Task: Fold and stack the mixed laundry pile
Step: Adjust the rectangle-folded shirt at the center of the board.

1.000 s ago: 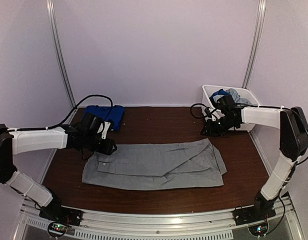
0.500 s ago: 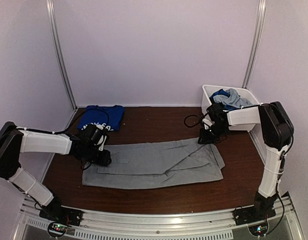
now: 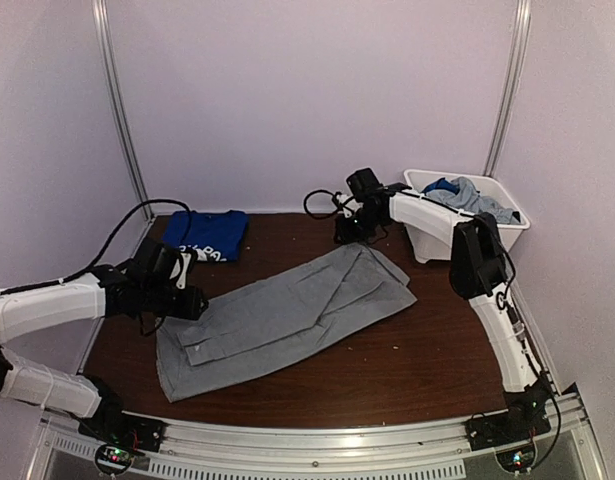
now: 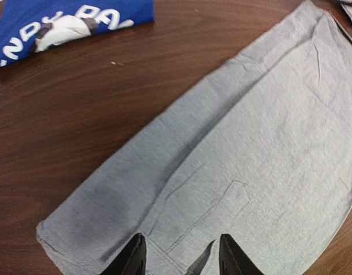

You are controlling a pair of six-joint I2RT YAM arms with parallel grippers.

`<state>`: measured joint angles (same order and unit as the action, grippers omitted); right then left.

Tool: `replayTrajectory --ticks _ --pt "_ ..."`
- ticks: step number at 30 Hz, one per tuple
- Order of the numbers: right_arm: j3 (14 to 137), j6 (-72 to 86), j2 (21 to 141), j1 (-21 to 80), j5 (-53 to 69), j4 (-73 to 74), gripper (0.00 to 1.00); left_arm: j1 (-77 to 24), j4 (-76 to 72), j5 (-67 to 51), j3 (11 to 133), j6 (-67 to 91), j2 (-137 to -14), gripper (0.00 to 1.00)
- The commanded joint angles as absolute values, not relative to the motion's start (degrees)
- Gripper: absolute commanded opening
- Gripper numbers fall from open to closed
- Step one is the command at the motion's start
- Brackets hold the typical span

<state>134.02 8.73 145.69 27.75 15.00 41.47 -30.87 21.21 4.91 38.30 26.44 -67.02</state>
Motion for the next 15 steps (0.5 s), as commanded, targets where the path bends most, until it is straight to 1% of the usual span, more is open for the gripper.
replayTrajectory --ticks 1,4,8,11,15 --pt "123.53 8.84 128.28 28.91 20.13 41.87 0.29 -34.79 21.98 4.05 41.46 23.47 -74.0 0.44" --pt "109.16 10.23 118.73 28.98 22.83 37.54 0.29 -36.11 22.63 5.25 43.39 23.2 -79.41 0.42" --pt "90.7 12.27 109.85 30.94 23.75 32.64 0.29 -38.44 25.23 9.48 46.24 22.77 -85.26 0.4" --pt "81.87 13.77 106.5 32.44 22.95 29.97 0.29 -39.36 25.06 9.81 46.61 22.81 -87.64 0.39" --pt "73.87 15.26 106.35 32.75 21.85 26.42 0.28 -41.9 26.06 11.66 48.17 21.22 -90.22 0.39"
